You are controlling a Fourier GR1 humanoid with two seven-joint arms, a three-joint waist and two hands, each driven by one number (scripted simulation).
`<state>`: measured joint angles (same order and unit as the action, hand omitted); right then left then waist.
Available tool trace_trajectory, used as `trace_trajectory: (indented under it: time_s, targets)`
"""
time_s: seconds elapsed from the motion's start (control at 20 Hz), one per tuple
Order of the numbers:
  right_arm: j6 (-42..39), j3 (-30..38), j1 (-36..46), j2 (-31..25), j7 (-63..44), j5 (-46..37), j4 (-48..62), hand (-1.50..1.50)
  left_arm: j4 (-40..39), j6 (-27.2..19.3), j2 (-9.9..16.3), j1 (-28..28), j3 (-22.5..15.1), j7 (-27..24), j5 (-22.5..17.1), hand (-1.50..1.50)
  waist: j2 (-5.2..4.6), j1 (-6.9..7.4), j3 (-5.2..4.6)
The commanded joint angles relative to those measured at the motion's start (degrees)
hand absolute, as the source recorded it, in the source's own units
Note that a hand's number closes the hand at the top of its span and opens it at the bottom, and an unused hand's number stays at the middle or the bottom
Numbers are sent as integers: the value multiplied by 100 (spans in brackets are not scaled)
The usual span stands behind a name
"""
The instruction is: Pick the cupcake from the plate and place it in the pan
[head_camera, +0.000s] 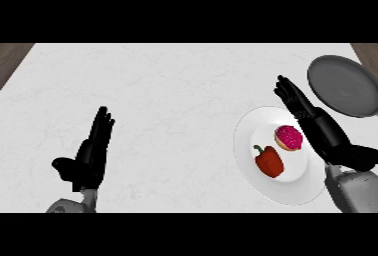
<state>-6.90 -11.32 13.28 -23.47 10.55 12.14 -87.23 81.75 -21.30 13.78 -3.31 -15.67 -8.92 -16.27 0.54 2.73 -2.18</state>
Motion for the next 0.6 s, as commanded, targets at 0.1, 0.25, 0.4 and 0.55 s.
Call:
trace_trajectory:
  time_s: [0.1, 0.25, 0.4, 0.55]
  targets:
    - [-620, -683, 1125, -400, -527, -732, -107, 150, 92, 608, 169, 4, -61, 353, -314, 0, -65, -102, 205]
    - [-1369, -1164, 2074, -779, -671, -1204, 146, 150, 227, 1046, 206, -430, -532, 952, -345, 0, -116, 87, 197]
    - [-222, -1197, 2192, -1248, 232, -3072, 135, -150, 50, 1069, 19, -549, -551, 1126, -482, 0, -133, -104, 217]
    - [249, -845, 2138, -610, 1632, -2864, 1233, -150, 281, 1449, 197, -249, -433, 1223, -774, 0, -112, -75, 226]
